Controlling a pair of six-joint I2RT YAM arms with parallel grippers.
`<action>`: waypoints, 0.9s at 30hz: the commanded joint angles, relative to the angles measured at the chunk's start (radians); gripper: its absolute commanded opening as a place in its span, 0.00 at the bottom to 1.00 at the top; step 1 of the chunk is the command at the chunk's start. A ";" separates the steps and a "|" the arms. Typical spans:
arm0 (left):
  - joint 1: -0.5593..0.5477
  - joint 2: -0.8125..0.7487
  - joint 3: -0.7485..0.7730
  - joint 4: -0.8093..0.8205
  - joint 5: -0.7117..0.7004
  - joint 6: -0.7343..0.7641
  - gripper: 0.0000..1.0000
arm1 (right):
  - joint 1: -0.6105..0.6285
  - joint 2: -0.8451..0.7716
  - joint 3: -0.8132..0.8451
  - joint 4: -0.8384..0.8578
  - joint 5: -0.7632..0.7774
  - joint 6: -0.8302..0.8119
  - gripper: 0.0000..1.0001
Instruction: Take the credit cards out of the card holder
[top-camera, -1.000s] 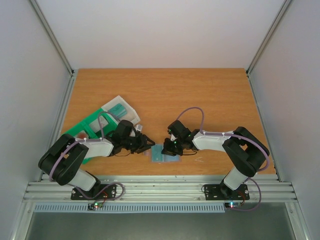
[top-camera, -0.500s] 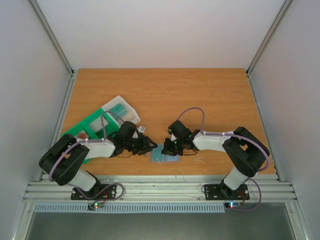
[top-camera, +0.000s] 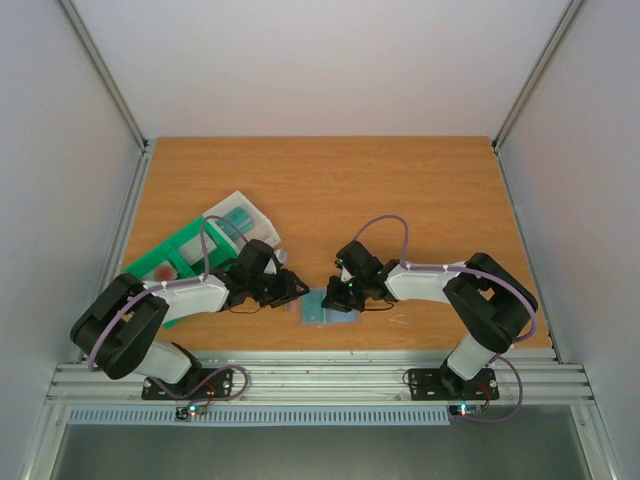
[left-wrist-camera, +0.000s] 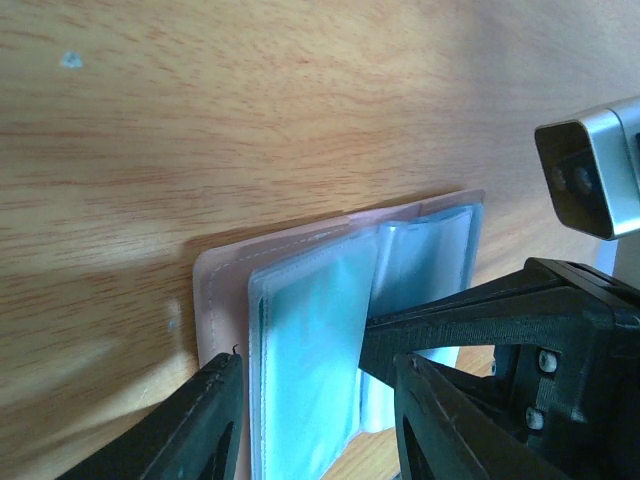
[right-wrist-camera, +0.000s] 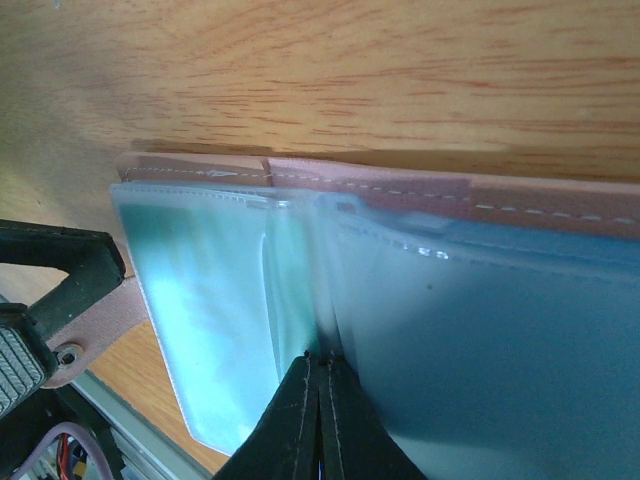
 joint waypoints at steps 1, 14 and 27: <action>-0.003 -0.001 0.006 0.030 0.004 0.019 0.42 | 0.012 0.070 -0.040 -0.050 0.055 0.014 0.01; -0.004 0.029 -0.017 0.122 0.043 -0.032 0.34 | 0.013 0.065 -0.044 -0.047 0.054 0.021 0.01; -0.004 -0.018 0.017 -0.018 -0.025 0.031 0.39 | 0.013 0.068 -0.046 -0.039 0.047 0.025 0.01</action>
